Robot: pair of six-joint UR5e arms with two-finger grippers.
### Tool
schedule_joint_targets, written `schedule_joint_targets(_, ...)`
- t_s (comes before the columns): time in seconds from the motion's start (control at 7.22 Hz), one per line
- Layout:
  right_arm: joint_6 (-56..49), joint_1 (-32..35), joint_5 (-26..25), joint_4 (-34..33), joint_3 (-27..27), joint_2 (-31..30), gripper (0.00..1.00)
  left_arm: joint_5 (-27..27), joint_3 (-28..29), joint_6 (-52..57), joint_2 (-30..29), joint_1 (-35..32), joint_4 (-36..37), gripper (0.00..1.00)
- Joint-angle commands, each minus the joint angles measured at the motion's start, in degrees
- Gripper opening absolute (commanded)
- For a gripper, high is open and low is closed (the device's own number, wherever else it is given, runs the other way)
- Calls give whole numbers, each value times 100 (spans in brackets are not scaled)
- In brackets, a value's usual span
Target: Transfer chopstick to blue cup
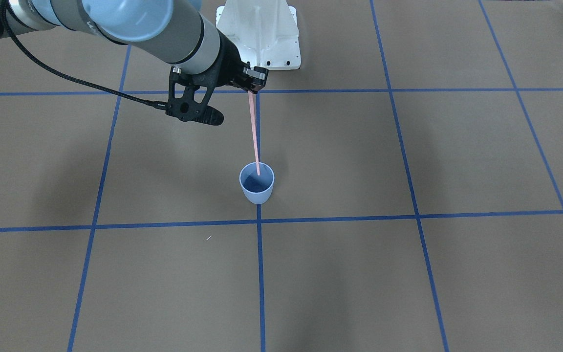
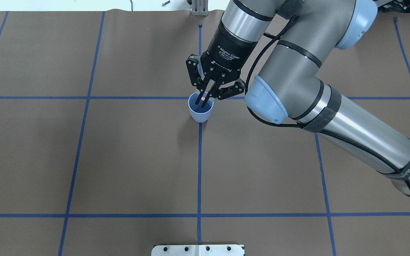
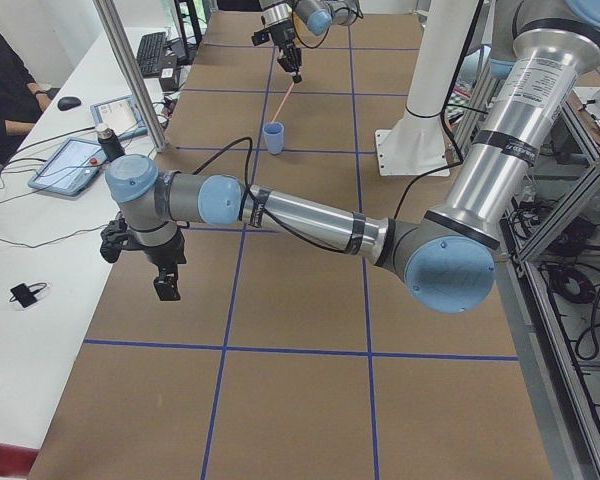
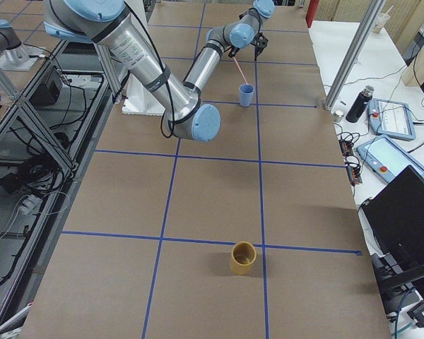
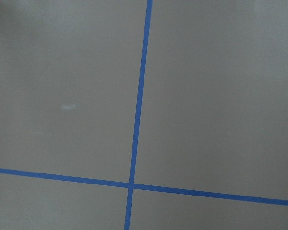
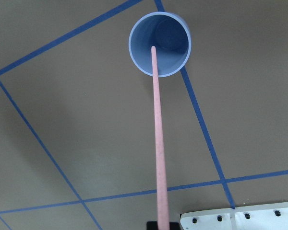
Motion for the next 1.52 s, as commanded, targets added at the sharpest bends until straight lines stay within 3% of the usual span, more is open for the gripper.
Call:
schedule_joint_targets(0.0,0,-3,8,1,-140,-25,0,-9,4,2,1,-17,2,98)
schedule_joint_targets(0.28,-26,-38,0,176,-515,10,0,-9,4,2,10,-18,-7,98)
schedule_joint_targets(0.55,-17,-64,0,904,-1069,-16,0,0,4,2,10,-18,-7,98)
schedule_joint_targets(0.69,-9,-65,0,924,-1089,-16,32,0,4,2,10,-18,-7,98)
schedule_joint_targets(0.83,-26,-65,-44,950,-1019,1,99,-9,13,2,19,-18,-7,98)
schedule_joint_targets(0.97,-9,-65,-53,951,-801,-8,100,-9,13,2,19,-18,-7,98)
schedule_joint_targets(1.11,-104,5,-584,1029,-294,-164,100,0,4,11,10,-18,-7,98)
schedule_joint_targets(1.39,-506,441,-1920,1039,1103,-1354,100,0,39,2,36,-18,-339,98)
